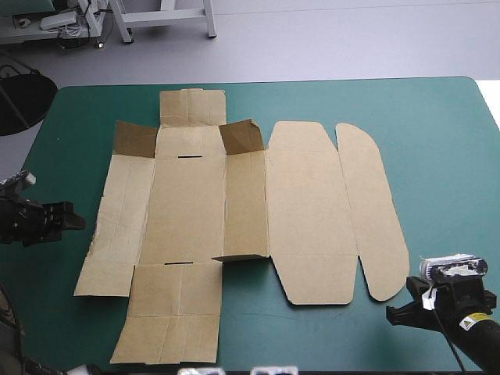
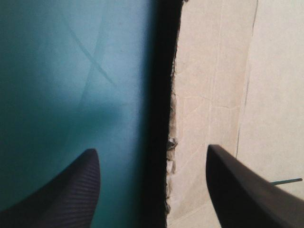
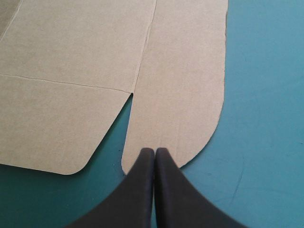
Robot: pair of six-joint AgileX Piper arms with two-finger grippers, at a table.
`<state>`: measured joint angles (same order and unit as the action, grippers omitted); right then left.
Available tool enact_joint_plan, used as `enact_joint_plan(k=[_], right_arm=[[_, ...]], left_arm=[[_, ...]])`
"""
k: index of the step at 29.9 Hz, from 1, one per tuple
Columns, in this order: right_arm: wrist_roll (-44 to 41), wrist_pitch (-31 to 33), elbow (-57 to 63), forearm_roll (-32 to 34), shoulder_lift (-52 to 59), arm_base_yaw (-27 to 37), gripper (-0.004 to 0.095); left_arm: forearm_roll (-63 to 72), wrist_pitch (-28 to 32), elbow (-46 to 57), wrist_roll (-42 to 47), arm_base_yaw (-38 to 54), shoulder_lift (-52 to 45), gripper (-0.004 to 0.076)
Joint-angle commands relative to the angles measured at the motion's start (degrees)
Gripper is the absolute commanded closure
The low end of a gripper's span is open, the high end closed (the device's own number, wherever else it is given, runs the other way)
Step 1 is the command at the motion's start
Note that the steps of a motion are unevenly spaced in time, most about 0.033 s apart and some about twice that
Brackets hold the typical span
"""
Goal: Fold the box
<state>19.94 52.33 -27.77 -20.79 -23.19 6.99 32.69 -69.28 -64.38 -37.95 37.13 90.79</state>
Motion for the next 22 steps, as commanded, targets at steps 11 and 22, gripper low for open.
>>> enact_joint_plan(k=[11, 22], right_arm=[[0.62, -3.29, -1.42, -0.94, -0.42, 0.0, 0.0921], [0.62, -3.29, -1.42, -0.94, -0.42, 0.0, 0.0921]], left_arm=[[5.73, -4.95, -0.6, -0.21, -3.11, 4.0, 0.0272], [7.36, -4.95, 0.57, -0.25, -9.15, 7.87, 0.0272]])
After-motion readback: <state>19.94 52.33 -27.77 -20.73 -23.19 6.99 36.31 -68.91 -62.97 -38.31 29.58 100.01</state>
